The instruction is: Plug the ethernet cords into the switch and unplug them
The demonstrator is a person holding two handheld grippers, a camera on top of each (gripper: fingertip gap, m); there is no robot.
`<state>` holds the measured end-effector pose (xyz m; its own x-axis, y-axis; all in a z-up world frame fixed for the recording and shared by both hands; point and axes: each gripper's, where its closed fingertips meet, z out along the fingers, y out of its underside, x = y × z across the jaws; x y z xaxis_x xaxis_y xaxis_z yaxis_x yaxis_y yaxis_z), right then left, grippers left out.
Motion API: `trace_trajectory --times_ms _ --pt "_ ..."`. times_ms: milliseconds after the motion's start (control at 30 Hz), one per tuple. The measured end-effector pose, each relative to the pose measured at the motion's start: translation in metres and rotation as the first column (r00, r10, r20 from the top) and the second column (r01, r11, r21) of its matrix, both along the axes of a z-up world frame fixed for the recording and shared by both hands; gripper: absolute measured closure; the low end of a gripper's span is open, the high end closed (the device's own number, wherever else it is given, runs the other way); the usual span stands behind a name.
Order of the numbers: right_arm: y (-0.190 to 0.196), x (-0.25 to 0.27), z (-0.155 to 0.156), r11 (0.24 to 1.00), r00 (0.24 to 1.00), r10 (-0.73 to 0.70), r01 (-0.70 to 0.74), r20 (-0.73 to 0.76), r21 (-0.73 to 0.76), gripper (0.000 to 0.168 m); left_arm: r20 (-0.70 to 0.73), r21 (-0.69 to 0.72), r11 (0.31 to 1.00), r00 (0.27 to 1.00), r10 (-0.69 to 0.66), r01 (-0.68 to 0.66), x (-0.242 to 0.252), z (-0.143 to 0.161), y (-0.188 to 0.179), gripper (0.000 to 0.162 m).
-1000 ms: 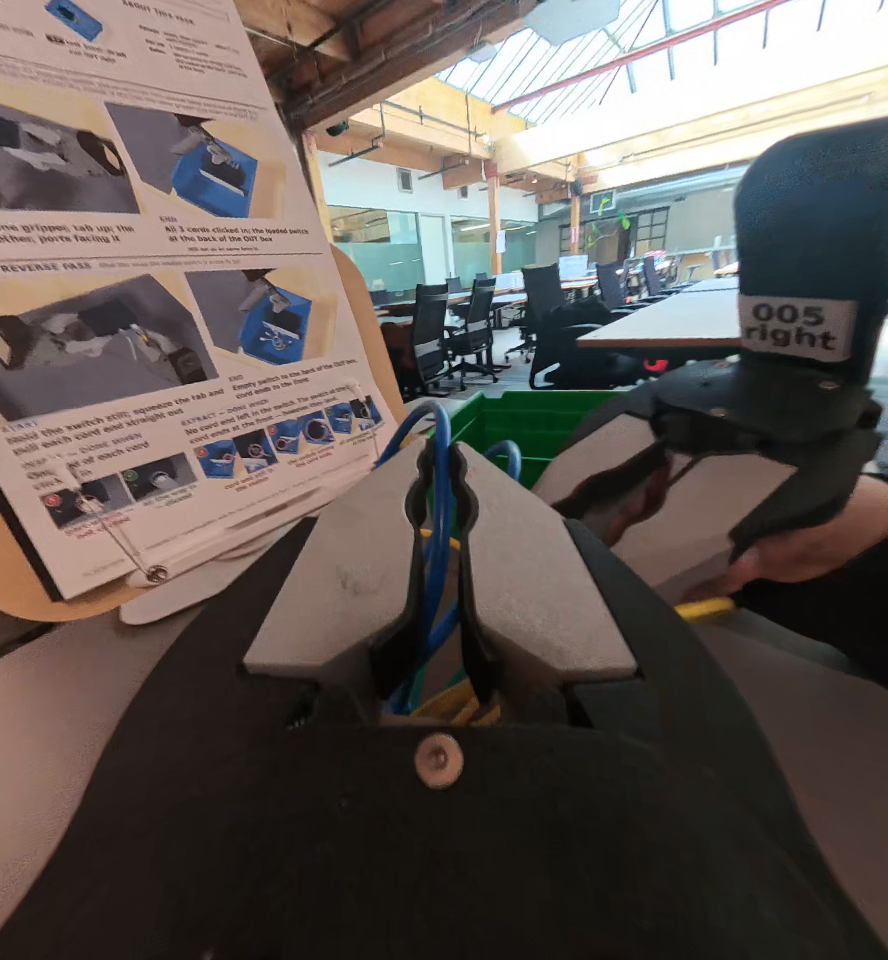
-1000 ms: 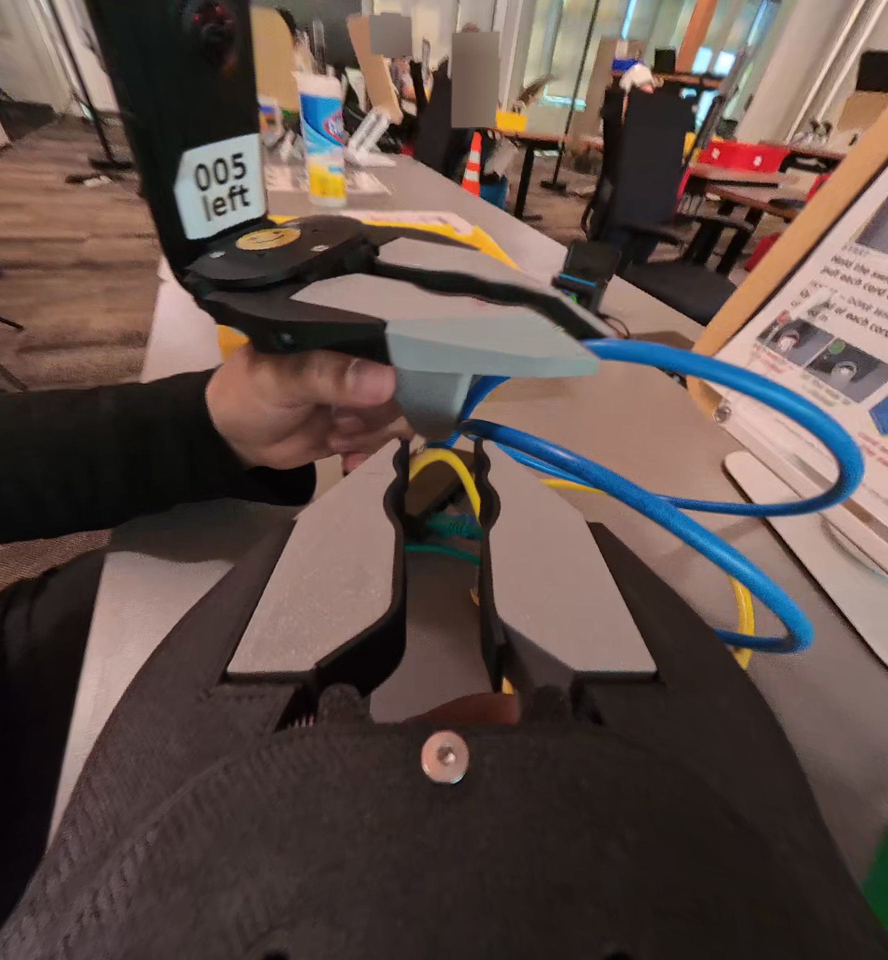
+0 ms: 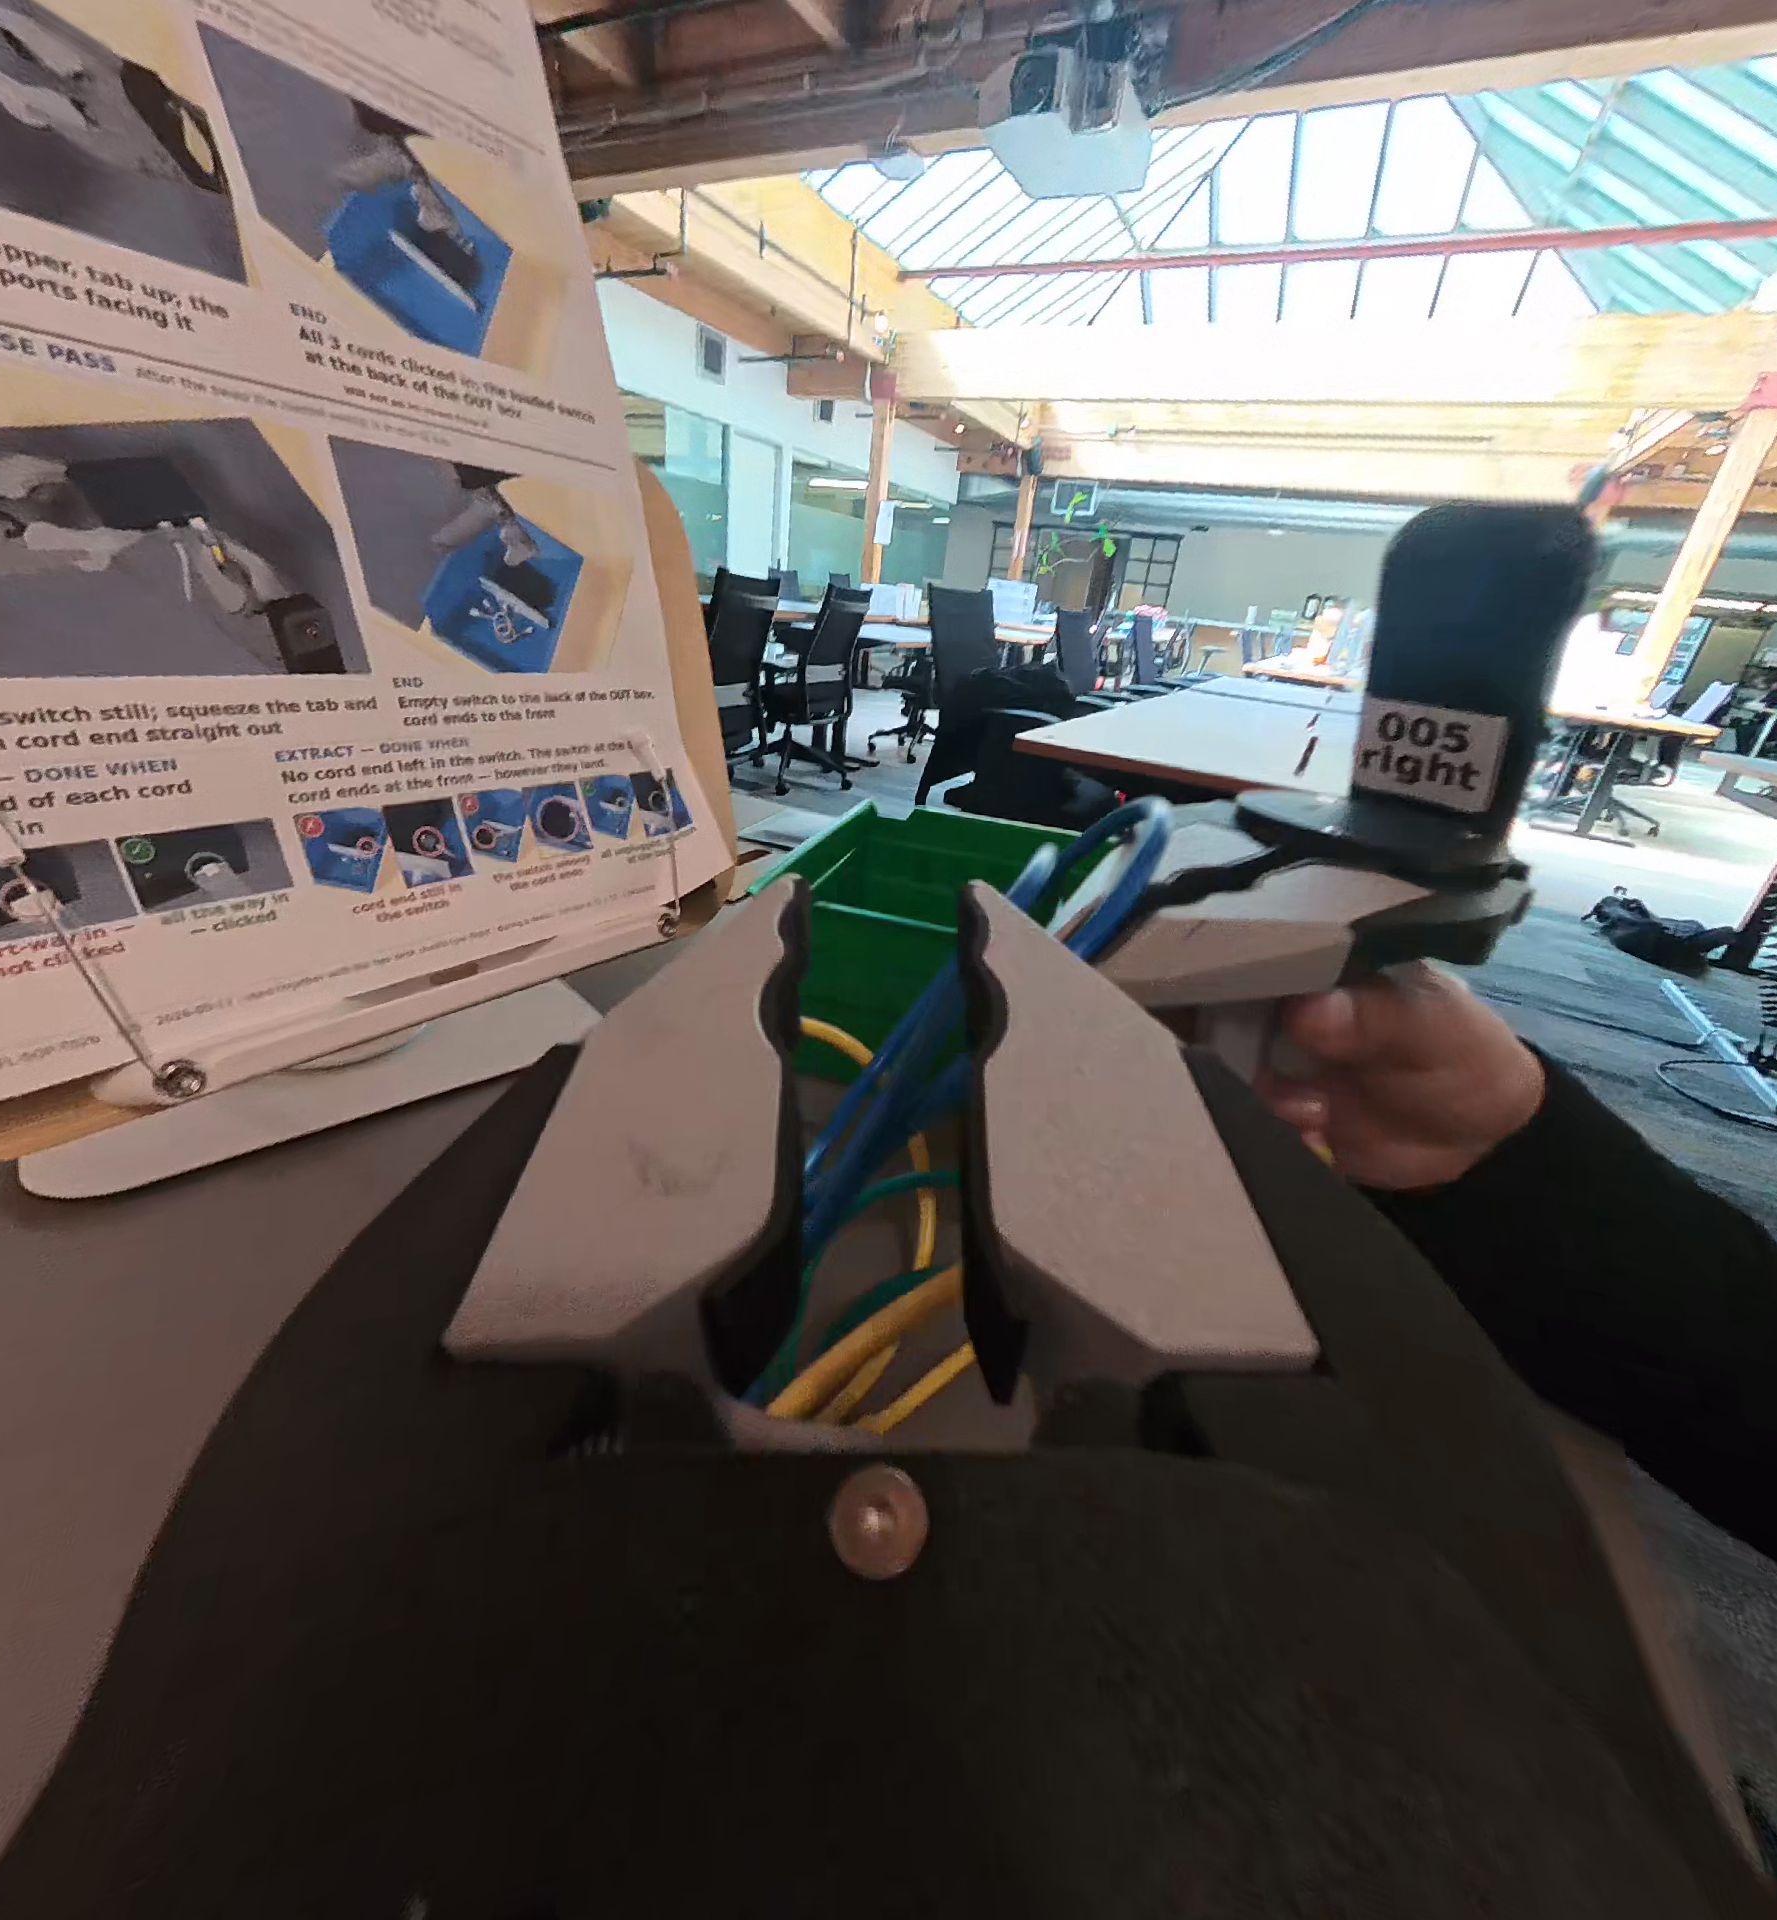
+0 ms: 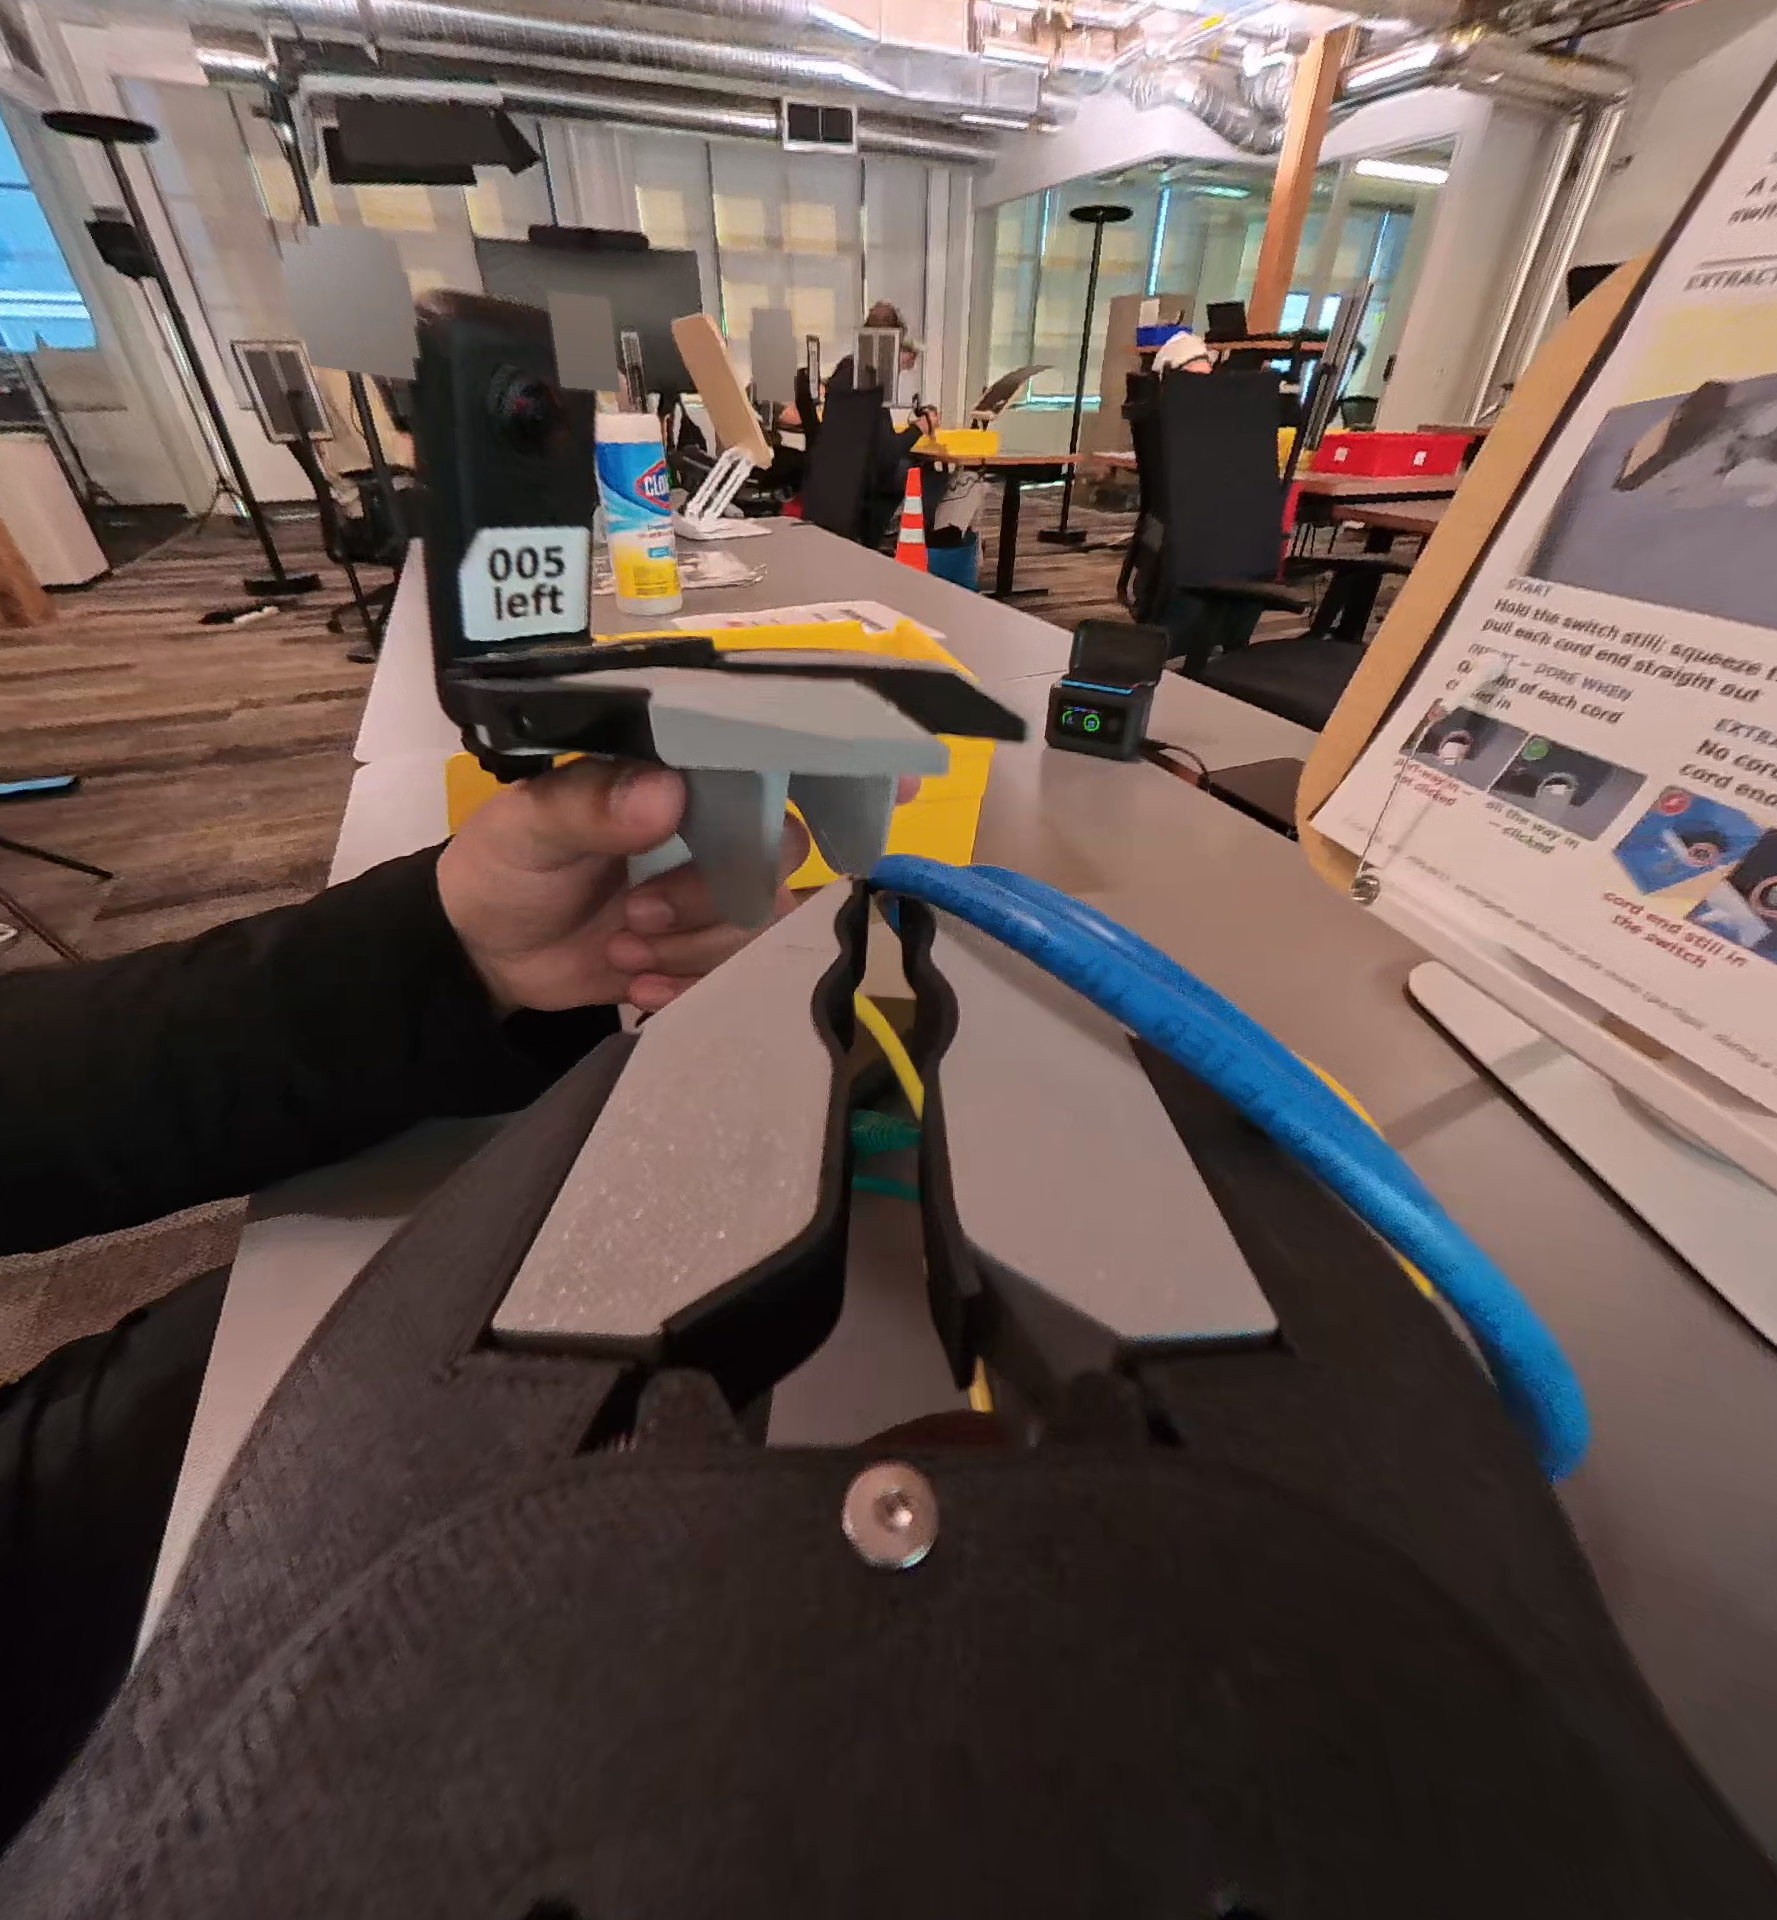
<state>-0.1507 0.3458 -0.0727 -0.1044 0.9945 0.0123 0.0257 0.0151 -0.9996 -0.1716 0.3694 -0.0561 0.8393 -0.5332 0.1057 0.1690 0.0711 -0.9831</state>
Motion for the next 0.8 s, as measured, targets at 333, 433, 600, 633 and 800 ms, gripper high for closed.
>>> trace_trajectory --times_ms 333,433,600,633,800 --pt "0.013 0.028 0.044 0.996 0.97 -0.069 0.081 -0.234 0.043 0.166 0.014 -0.176 0.982 0.997 -0.073 0.074 -0.006 -0.029 0.007 0.123" --pt "0.013 0.039 0.059 0.994 0.943 -0.077 0.096 -0.322 0.044 0.166 -0.004 -0.204 0.971 0.992 -0.129 0.126 0.003 -0.037 0.005 0.123" --pt "-0.009 0.041 0.063 0.996 0.941 0.042 -0.011 -0.337 0.094 0.167 -0.063 -0.189 0.977 0.991 -0.117 0.103 0.01 -0.041 0.007 0.124" --pt "-0.013 0.043 0.066 0.994 0.933 0.062 -0.026 -0.354 0.103 0.167 -0.076 -0.182 0.979 0.991 -0.108 0.093 0.009 -0.041 0.007 0.123" --pt "-0.024 0.055 0.077 0.986 0.91 0.122 -0.067 -0.397 0.151 0.167 -0.101 -0.123 0.991 0.993 -0.057 0.044 0.004 -0.032 0.007 0.117"
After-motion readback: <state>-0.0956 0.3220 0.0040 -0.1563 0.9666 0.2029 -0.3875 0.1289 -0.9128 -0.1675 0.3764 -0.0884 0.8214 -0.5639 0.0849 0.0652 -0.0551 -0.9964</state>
